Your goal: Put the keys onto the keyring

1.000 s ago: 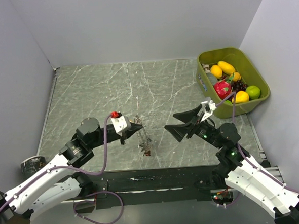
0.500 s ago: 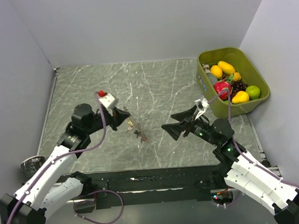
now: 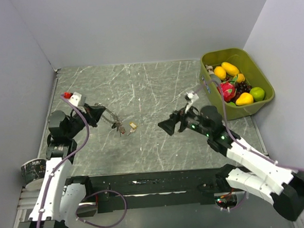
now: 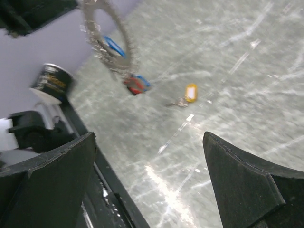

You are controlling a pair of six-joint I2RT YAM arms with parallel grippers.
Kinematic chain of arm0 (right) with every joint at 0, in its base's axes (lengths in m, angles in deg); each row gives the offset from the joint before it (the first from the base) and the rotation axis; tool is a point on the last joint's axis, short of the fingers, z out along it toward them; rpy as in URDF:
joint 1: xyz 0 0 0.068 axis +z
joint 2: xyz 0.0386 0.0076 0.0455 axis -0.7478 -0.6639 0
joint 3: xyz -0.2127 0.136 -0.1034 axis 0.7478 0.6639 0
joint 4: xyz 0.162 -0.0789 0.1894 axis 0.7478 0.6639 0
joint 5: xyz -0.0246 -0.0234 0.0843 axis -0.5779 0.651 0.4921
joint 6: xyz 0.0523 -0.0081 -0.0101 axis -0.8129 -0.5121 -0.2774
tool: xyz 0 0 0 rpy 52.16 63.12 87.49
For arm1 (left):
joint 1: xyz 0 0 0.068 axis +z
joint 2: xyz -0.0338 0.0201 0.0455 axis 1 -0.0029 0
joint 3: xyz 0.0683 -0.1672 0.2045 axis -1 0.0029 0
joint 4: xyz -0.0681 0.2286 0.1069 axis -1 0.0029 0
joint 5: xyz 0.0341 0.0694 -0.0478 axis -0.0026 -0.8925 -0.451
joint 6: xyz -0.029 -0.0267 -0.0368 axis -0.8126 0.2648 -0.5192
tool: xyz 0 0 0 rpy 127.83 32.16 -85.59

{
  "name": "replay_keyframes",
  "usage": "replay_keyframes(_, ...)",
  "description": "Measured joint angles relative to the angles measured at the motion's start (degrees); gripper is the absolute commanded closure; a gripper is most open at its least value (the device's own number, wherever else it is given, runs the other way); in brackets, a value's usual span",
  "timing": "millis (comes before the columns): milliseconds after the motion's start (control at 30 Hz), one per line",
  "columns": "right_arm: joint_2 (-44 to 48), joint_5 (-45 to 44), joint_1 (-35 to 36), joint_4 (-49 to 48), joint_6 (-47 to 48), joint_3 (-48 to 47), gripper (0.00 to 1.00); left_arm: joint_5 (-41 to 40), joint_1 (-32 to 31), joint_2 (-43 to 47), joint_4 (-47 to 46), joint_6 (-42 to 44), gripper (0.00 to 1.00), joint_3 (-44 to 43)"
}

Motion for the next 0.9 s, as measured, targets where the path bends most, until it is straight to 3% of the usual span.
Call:
replay_keyframes(200,-13.81,-2.27,-0.02,6.97,2.91,-10.71,0.02,2.32,7.76,1.44,-3.89,-4.94,0.99,5.99)
replay_keyframes(533,-35.12,-8.94,2.05,18.43,2.99,-24.41,0.03,1.51,9.03,3.93,-4.70,-5.35,0.99,6.14)
replay_keyframes(767,-51.98,-16.79,6.93,28.28,2.10,-44.57,0.21,-1.46,9.60,4.39,-2.45,-4.92,0.99,6.01)
replay_keyframes(900,-57.77,-18.18,8.55,31.06,0.96,-49.35,0.28,-2.58,9.60,5.09,-1.25,-4.79,0.99,5.99)
